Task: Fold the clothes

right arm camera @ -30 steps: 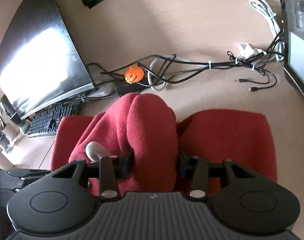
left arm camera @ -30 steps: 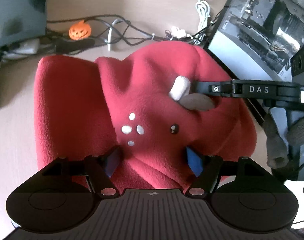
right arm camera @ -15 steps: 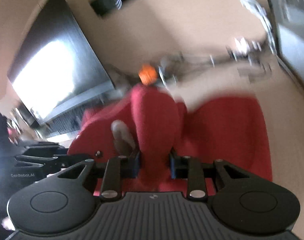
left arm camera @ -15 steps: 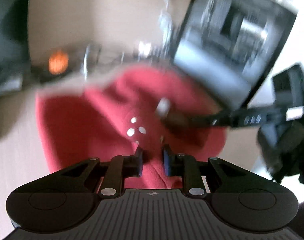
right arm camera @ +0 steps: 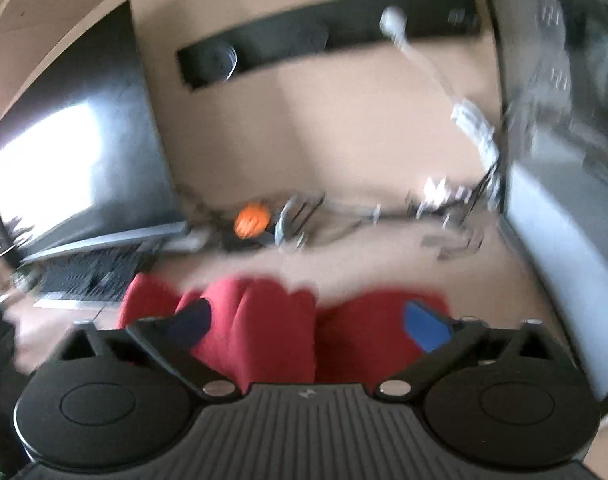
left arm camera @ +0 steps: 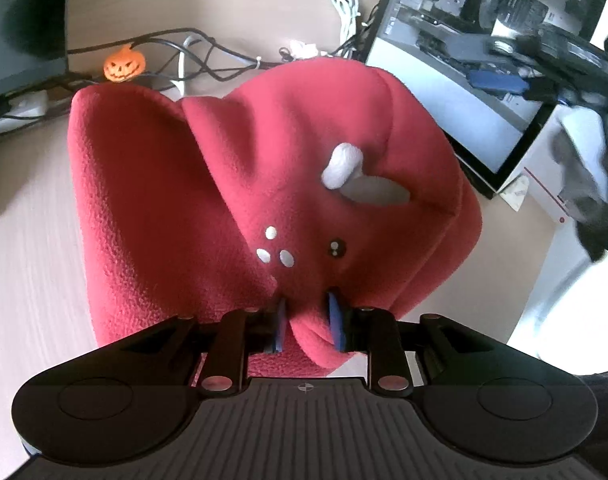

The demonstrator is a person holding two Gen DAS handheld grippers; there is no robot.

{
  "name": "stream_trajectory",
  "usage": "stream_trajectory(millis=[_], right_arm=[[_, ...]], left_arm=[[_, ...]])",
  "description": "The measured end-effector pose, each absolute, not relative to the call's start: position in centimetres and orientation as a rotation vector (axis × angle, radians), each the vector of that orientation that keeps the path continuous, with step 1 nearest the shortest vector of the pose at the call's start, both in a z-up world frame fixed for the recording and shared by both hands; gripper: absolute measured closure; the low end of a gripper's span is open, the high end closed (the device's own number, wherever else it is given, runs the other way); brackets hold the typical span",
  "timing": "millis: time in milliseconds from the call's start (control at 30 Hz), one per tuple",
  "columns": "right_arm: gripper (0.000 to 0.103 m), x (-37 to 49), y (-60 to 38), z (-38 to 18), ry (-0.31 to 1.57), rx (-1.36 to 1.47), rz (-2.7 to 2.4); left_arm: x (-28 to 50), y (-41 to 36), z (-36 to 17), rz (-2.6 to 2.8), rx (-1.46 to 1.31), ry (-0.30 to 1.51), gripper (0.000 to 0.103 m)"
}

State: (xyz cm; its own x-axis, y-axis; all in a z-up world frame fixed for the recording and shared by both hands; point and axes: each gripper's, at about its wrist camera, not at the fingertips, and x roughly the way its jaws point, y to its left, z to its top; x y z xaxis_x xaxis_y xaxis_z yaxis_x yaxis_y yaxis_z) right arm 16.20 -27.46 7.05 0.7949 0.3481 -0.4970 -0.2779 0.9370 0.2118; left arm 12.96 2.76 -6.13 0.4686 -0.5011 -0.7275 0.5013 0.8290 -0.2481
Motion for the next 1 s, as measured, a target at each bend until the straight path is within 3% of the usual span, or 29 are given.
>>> stream_trajectory(millis=[200,300,400,533,767,900,1000], right_arm=[[0.000,21.7,-26.4,-2.6,0.747,0.123,0.188],[0.000,22.1,-29.0,-4.5,0.744,0.316,0.233],[0.000,21.8,-29.2,-4.8,0.722,0.316,0.245],[0.000,21.9,-28.9,-5.3,0.696,0.314,0.235],[0.000,20.3,-29.5,-1.7,0.667,0.206,0.239],[0.000,17.1,-29.8,1.8,0.551,0.096,0.272],[0.000,16.3,-28.1,0.2,0.574,-0.043,0.288]], left_arm=[[12.8,3.3,-6.1,-0.626,-0.031,0.876,0.072],[12.4,4.4,-4.1,-0.648,-0.046,0.842,0.057],[12.7,5.4,-0.9,-0.670,-0.080,0.753,0.048],[15.0,4.3,2.2,-0.666,-0.135,0.618,0.027],[21.5,-0.4,-3.0,-0.532,-0.097,0.765,0.033],[22.3,-1.2,-4.2,-0.467,-0.069,0.793,0.028],[21.6,-1.8,-4.0,-0.443,0.001,0.761,0.022]])
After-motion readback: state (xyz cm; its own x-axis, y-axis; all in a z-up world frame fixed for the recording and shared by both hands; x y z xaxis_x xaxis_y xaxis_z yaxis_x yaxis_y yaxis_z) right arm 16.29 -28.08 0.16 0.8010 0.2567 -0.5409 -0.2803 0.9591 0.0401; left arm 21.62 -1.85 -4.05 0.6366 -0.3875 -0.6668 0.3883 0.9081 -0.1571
